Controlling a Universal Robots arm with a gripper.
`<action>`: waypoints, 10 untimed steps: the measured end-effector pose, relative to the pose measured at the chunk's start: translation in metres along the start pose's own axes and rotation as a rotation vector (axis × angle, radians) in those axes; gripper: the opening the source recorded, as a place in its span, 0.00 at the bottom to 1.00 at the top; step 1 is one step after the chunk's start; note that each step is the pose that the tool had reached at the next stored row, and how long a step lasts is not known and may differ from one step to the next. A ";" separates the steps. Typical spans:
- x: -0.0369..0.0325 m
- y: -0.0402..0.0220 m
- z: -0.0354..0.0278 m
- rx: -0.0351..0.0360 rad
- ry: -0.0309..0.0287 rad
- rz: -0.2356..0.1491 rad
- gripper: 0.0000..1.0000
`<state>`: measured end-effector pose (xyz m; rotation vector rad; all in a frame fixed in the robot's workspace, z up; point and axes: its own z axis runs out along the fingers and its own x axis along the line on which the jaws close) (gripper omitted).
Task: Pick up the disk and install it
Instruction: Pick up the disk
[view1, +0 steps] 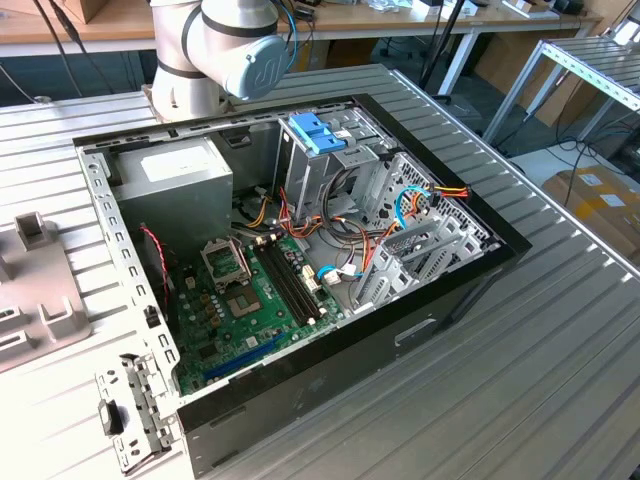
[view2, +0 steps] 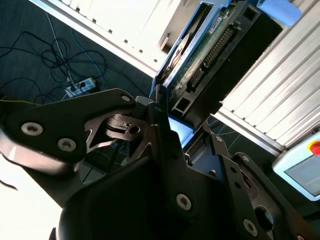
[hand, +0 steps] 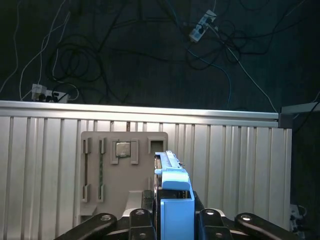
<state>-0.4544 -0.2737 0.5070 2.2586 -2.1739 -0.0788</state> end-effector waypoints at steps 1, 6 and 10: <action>-0.0001 0.0001 -0.0023 0.0000 0.0000 0.000 0.37; -0.0004 0.0004 -0.0117 0.0000 0.0000 0.000 0.37; -0.0006 0.0007 -0.0190 0.0000 0.0000 0.000 0.37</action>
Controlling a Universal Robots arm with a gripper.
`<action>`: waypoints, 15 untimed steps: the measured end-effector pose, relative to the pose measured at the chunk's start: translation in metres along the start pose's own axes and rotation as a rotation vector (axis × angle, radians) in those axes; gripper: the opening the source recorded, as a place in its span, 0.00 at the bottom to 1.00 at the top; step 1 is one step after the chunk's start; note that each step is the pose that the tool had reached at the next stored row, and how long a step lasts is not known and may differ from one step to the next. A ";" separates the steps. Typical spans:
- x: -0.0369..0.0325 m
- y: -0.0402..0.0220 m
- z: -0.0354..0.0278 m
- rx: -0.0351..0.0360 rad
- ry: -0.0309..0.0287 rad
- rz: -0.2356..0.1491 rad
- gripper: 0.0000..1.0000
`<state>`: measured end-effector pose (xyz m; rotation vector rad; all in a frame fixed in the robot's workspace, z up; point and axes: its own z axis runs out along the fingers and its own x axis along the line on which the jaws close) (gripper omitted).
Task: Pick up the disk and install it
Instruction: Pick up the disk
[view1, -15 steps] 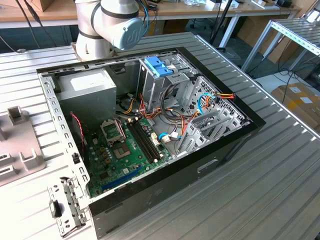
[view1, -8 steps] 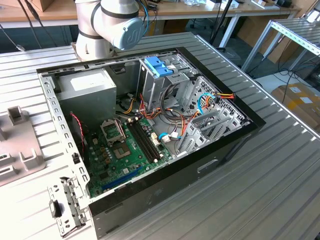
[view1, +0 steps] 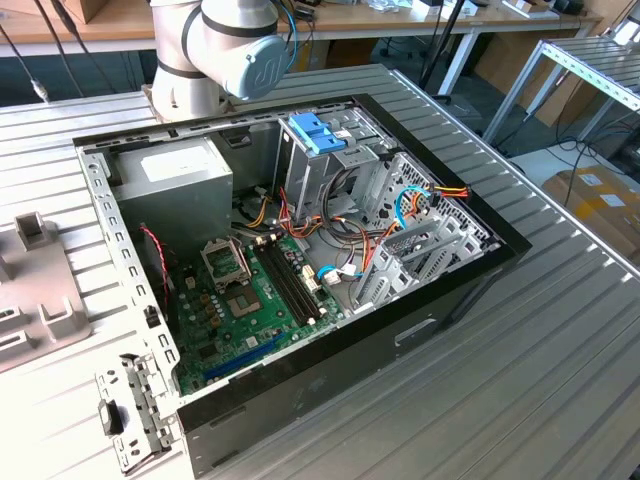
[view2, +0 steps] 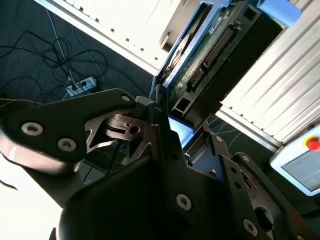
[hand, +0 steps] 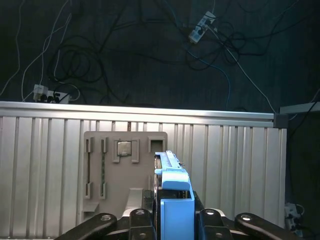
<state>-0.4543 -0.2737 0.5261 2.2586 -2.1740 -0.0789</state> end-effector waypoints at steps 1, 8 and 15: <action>0.0000 0.0000 -0.0011 0.0000 0.0000 0.000 0.37; -0.0004 0.0004 -0.0111 0.0000 -0.0001 0.000 0.37; -0.0007 0.0008 -0.0206 0.0000 -0.0002 0.000 0.37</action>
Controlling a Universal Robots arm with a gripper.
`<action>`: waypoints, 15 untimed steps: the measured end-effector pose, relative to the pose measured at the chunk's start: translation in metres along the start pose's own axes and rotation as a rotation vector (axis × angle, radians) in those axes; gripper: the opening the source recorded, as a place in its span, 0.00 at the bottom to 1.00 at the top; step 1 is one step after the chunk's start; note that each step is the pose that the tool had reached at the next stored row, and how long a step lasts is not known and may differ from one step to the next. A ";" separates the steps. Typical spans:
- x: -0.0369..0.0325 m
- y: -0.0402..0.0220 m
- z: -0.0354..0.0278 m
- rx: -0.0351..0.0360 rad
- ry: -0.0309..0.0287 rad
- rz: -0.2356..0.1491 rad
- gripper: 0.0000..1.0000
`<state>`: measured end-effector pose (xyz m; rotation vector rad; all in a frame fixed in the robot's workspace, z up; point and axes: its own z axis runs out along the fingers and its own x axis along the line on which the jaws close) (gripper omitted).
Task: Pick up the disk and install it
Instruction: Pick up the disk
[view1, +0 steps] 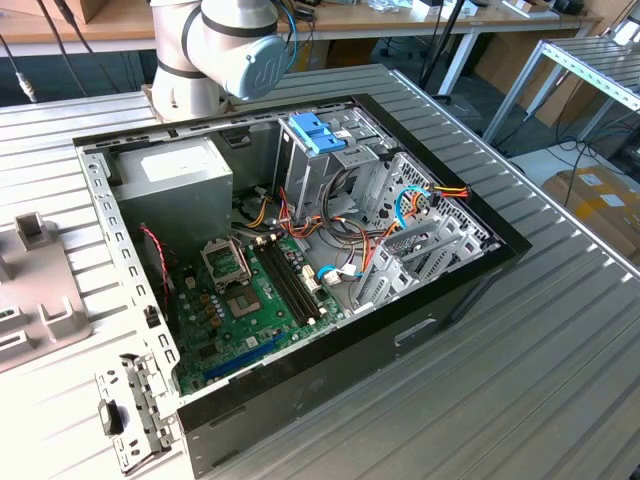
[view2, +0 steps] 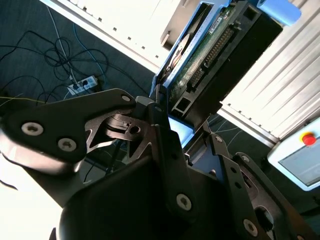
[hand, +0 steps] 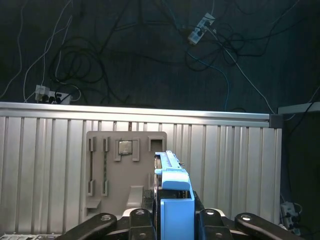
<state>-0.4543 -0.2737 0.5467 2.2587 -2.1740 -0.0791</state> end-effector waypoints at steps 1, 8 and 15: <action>0.0000 0.0000 -0.0008 0.0000 0.0000 0.000 0.37; -0.0003 0.0004 -0.0093 0.0000 -0.0002 0.000 0.37; -0.0005 0.0006 -0.0160 0.0000 -0.0008 0.000 0.37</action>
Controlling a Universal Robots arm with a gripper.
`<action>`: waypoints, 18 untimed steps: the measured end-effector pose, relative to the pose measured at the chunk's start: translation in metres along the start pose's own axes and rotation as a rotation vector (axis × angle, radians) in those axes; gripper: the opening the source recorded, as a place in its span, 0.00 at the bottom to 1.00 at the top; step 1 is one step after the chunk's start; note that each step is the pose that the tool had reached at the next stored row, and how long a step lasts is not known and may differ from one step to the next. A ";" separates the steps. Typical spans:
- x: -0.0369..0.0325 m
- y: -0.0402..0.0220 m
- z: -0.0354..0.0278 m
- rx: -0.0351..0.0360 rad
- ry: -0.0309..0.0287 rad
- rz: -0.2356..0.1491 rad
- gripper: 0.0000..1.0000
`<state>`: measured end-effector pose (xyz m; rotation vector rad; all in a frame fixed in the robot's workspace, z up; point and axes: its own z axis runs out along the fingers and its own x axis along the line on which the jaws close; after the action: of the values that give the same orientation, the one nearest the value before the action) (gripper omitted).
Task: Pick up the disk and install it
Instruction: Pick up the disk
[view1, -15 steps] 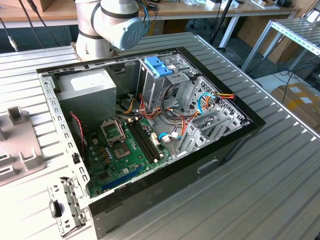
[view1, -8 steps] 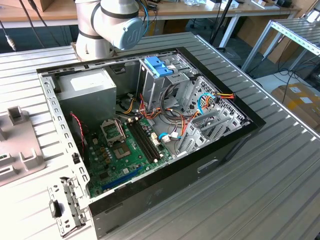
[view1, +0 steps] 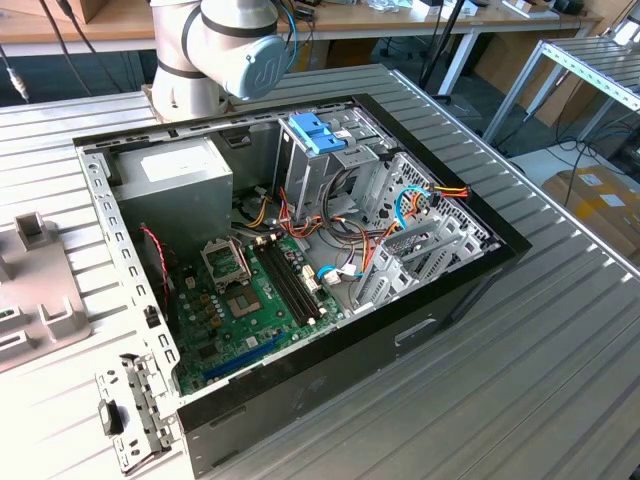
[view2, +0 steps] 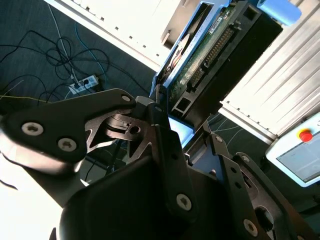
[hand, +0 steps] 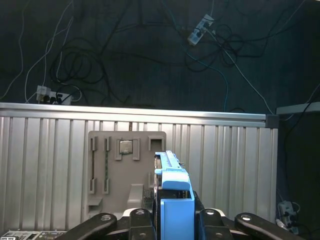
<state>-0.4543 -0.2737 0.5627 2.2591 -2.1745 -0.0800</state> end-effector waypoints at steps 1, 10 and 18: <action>0.0000 0.0000 -0.0008 0.0000 -0.0001 0.000 0.37; -0.0003 0.0004 -0.0100 0.0001 -0.0010 0.000 0.37; -0.0006 0.0006 -0.0159 0.0000 -0.0015 0.000 0.37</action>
<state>-0.4542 -0.2737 0.5786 2.2598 -2.1751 -0.0818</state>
